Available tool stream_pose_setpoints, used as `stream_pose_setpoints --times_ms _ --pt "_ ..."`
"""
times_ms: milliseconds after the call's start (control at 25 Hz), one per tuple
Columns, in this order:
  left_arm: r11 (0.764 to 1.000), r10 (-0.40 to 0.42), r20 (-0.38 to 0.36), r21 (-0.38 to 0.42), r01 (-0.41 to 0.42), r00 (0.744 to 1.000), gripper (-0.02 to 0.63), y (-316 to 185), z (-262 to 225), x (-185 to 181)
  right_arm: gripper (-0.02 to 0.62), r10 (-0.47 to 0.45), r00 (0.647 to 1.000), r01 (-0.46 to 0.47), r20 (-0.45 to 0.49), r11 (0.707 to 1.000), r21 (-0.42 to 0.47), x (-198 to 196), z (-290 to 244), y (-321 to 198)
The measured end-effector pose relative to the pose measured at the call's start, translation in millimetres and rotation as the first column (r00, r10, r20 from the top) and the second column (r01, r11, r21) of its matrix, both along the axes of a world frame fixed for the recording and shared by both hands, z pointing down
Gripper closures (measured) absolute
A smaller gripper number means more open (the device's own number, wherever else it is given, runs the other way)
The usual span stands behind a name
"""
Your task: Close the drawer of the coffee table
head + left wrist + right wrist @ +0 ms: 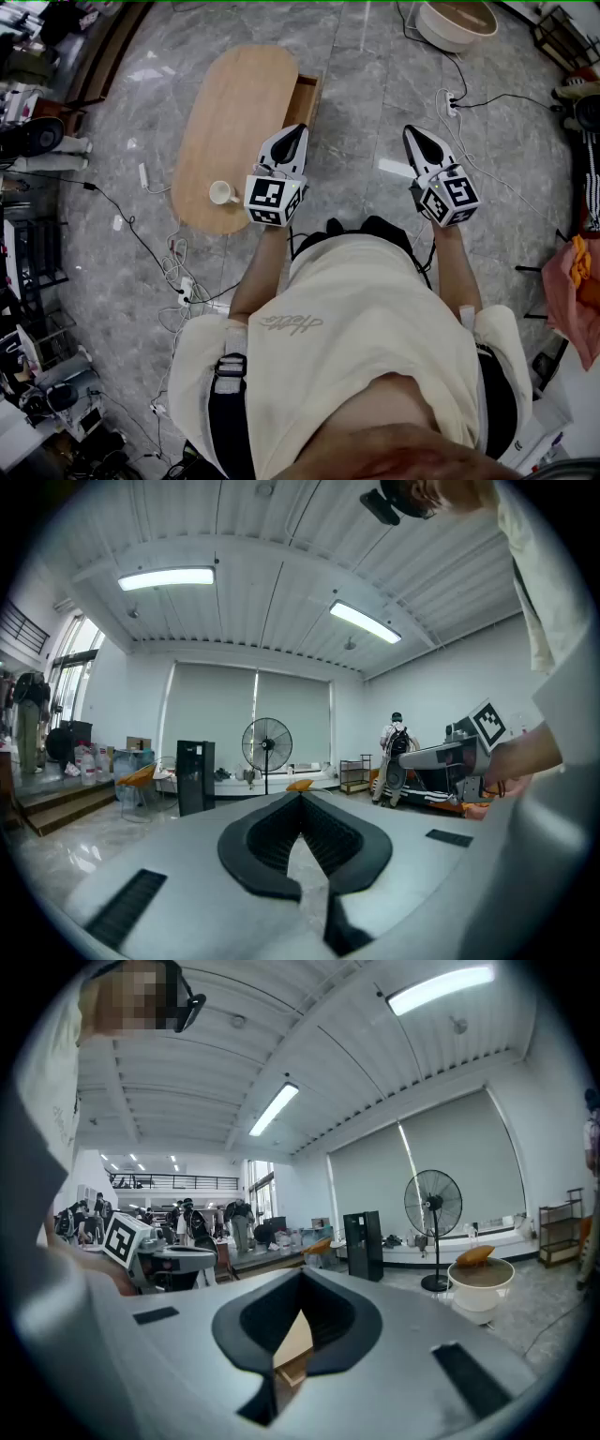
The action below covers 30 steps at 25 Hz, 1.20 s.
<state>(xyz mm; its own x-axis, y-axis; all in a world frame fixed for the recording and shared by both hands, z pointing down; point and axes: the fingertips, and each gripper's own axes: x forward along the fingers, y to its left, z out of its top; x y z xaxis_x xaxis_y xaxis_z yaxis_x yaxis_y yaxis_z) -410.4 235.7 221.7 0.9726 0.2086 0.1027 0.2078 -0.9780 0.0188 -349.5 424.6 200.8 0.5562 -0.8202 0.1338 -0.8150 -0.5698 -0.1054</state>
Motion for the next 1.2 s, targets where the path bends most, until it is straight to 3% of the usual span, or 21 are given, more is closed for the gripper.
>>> stream_pose_setpoints --times_ms 640,880,1200 --pt "0.999 0.009 0.107 -0.039 -0.005 0.994 0.601 -18 36 12 0.601 0.014 0.999 -0.012 0.034 0.999 -0.047 18 11 -20" --pt "0.999 0.036 0.134 -0.034 -0.031 0.99 0.601 1 44 42 0.601 0.039 0.991 -0.034 0.125 0.998 -0.046 40 33 12" --pt "1.0 0.001 0.145 -0.007 0.0 0.989 0.601 28 32 117 0.601 0.008 0.991 -0.007 0.13 1.0 -0.011 124 32 33"
